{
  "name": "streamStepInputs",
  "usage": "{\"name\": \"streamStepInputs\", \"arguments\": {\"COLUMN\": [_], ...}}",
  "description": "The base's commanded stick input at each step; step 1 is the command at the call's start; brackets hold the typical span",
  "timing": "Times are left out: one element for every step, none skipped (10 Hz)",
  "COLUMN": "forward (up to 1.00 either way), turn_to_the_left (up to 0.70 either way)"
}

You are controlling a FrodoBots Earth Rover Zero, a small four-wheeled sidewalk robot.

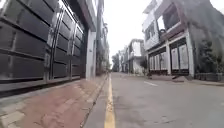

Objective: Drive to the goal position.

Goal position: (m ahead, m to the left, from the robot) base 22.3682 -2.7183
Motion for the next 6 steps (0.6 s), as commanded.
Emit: {"name": "streamStepInputs", "arguments": {"forward": [0.48,0.48,0.48,0.48,0.48,0.48], "turn_to_the_left": [0.00,0.00,0.00,0.00,0.00,0.00]}}
